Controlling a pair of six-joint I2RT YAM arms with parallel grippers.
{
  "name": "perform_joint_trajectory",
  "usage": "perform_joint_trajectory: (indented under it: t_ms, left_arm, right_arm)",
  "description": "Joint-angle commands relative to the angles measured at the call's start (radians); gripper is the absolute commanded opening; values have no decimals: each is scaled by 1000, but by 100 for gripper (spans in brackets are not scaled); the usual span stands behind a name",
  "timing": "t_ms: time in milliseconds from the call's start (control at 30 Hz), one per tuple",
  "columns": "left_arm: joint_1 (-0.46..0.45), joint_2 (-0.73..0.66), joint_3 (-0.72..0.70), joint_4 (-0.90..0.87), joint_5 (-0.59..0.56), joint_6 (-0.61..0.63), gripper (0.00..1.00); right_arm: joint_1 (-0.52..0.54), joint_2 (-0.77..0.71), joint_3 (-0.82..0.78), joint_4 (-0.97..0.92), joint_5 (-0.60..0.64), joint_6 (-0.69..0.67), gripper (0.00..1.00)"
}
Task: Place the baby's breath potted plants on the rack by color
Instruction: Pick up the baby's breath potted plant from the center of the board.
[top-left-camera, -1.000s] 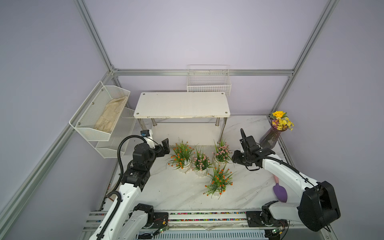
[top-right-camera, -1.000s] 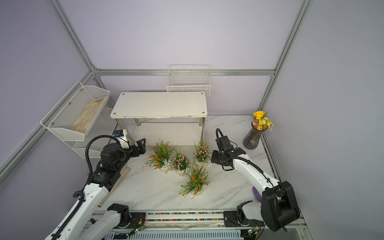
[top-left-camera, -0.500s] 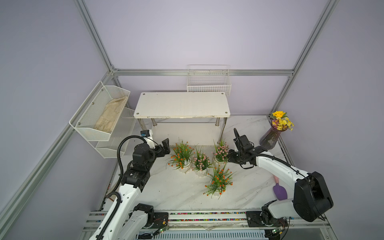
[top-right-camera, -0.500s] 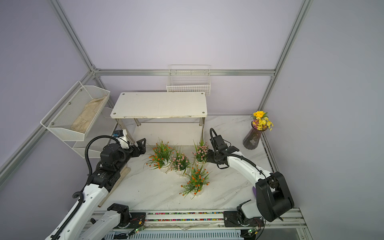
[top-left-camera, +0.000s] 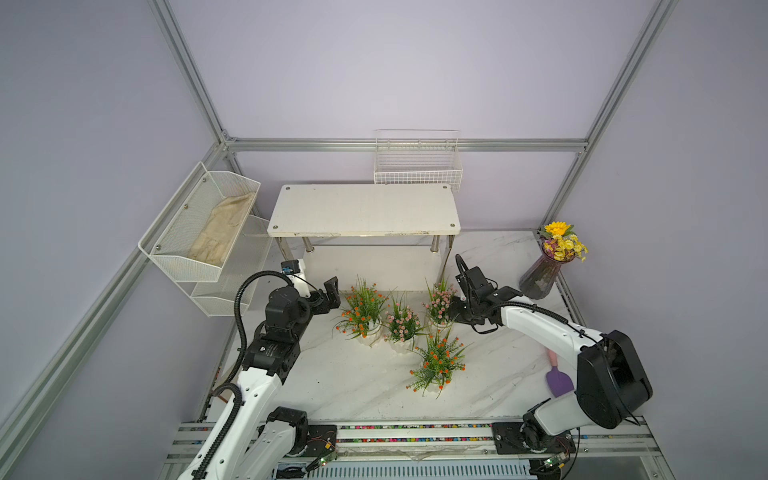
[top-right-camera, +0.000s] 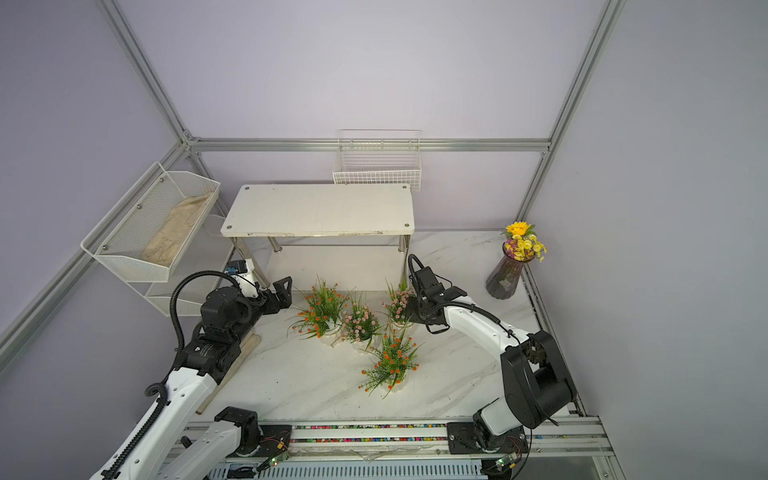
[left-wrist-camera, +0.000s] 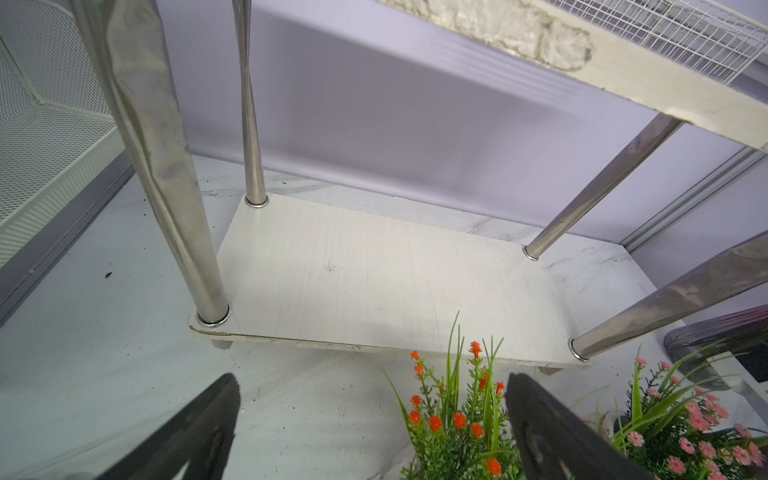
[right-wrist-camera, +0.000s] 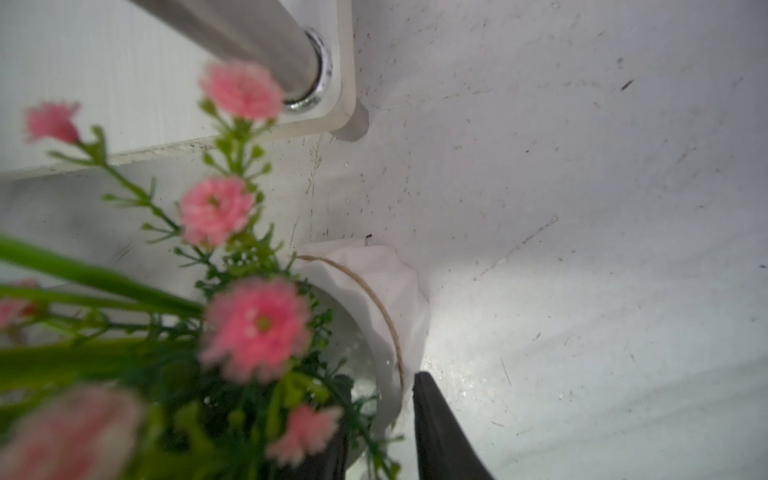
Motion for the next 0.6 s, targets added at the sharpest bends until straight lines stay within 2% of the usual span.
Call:
perform_joint_trajectory:
  t_ms: [0, 267, 467, 567]
  left_arm:
    - [-7, -11, 39, 26, -5, -19, 100]
    - [-8, -23, 34, 28, -9, -16, 100]
    - [-8, -26, 32, 27, -9, -16, 100]
    - [-8, -27, 33, 26, -8, -16, 100]
  right_arm:
    - [16, 24, 29, -32, 35, 15, 27]
    - [21, 58, 43, -67, 63, 19, 19]
    - [23, 54, 50, -85, 63, 8, 7]
    - [23, 44, 59, -92, 56, -2, 4]
